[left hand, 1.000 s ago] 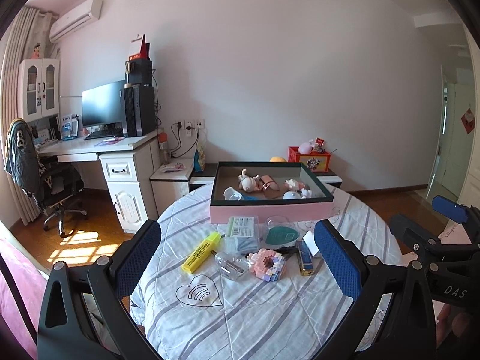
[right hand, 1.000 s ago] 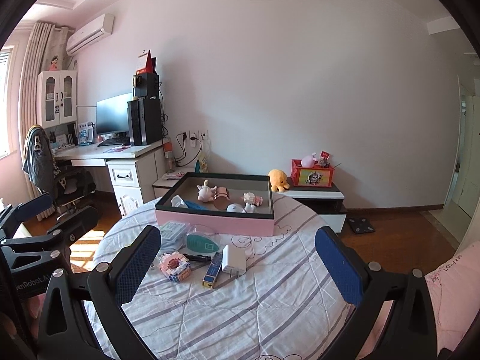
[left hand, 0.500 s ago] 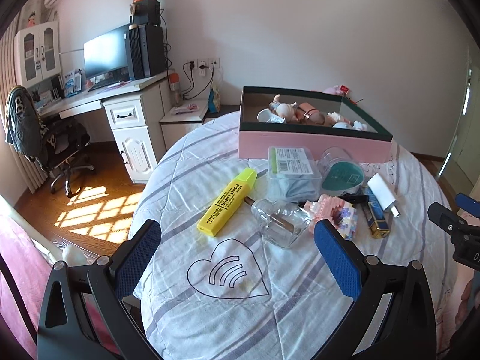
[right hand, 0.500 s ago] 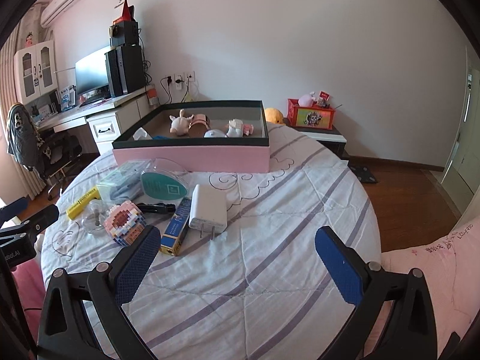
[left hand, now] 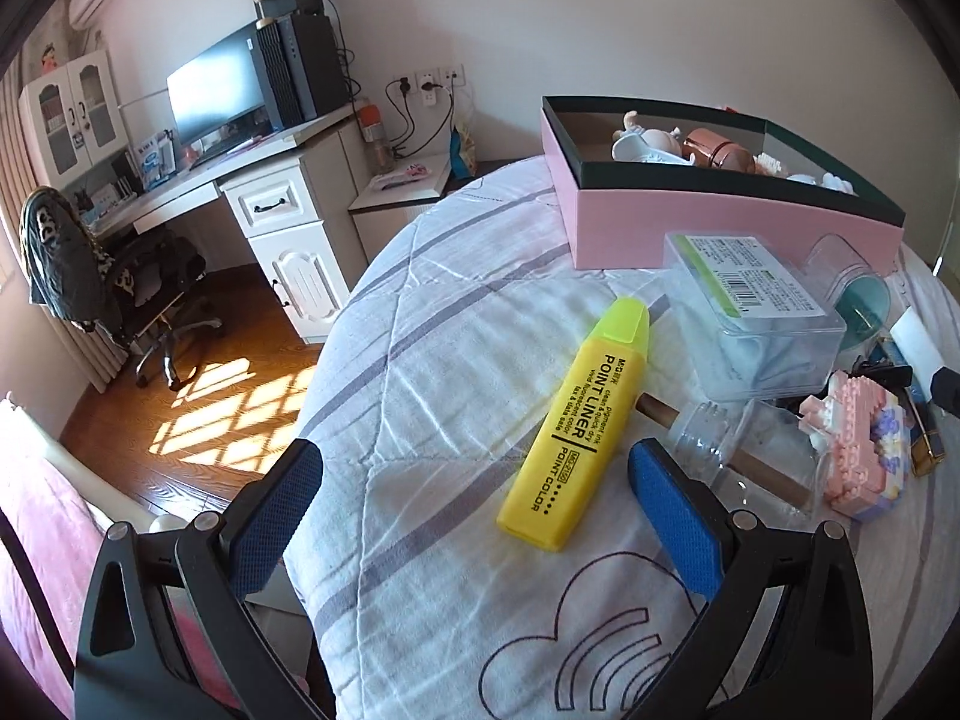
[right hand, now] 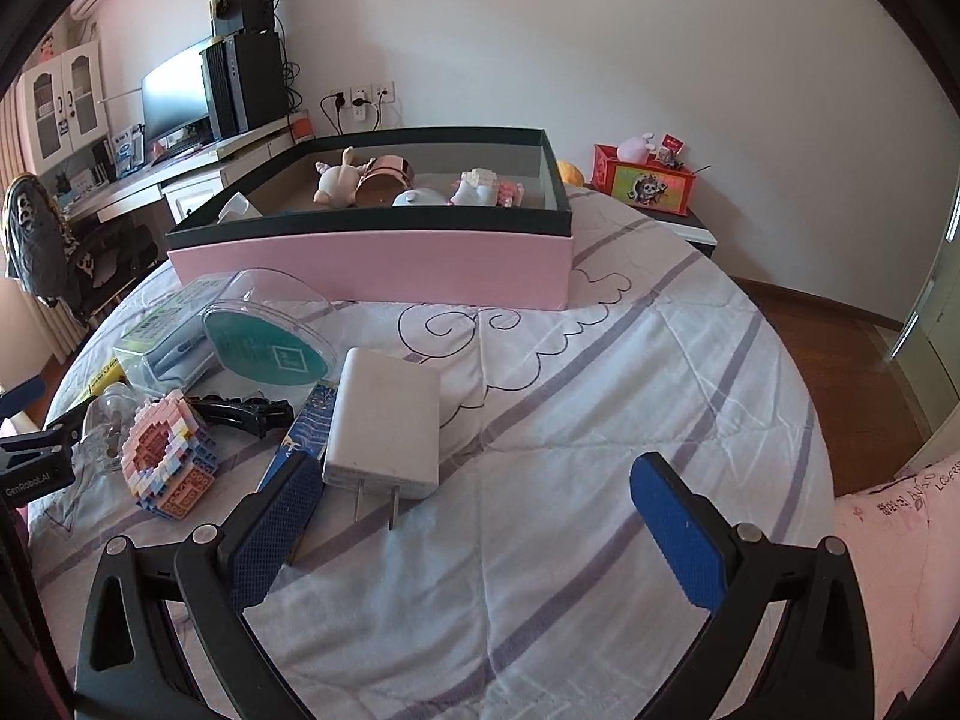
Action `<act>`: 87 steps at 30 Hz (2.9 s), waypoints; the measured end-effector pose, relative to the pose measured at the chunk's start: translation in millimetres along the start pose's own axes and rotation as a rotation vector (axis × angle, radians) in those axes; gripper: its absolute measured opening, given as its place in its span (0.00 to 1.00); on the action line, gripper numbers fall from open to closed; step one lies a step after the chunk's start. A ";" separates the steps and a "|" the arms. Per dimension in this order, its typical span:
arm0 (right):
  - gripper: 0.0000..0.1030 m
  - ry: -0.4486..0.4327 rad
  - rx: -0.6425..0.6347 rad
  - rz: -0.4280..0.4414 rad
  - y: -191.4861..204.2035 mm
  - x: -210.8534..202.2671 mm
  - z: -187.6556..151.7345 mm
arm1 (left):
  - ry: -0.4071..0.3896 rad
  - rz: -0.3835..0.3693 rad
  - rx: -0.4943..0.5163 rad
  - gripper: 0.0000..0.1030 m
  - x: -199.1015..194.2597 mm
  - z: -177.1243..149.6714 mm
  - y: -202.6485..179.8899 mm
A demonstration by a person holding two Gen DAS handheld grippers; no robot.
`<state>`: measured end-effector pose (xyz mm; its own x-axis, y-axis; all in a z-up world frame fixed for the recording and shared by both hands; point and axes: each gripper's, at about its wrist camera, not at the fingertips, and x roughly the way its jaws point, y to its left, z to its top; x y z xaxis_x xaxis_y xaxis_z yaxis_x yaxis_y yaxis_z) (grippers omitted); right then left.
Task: Organize rigid objects
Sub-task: 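Grasp the yellow highlighter with left tool while right tool grasps the white charger, then carry the highlighter and charger into the pink box and open both tools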
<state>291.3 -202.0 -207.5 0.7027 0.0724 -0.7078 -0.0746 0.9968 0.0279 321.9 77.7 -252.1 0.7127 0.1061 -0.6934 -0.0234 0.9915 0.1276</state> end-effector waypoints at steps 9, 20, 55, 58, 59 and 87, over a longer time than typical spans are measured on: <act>0.54 0.088 -0.057 0.002 -1.5 32.1 20.1 | 0.052 -0.070 0.069 0.92 18.7 19.7 -6.1; 0.40 0.093 -0.088 0.039 -2.4 35.3 20.9 | 0.014 -0.171 0.117 0.26 10.2 17.8 -29.5; 0.40 -0.510 -0.055 0.155 42.3 -230.9 -1.2 | -0.503 -0.186 -0.007 0.26 -286.2 13.1 -75.6; 0.40 -0.523 -0.061 0.152 45.8 -239.9 -3.7 | -0.512 -0.186 -0.002 0.26 -295.6 10.3 -76.5; 0.40 -0.524 -0.065 0.151 46.1 -241.1 -4.1 | -0.516 -0.186 -0.002 0.26 -297.8 9.2 -74.7; 0.40 -0.331 -0.121 0.103 18.6 -81.4 115.1 | -0.221 -0.274 0.063 0.26 -77.6 167.4 -94.7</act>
<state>314.2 -185.5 -68.2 0.8766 0.1983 -0.4385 -0.2257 0.9741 -0.0107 386.2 -36.9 -91.6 0.8208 -0.1890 -0.5390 0.2281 0.9736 0.0059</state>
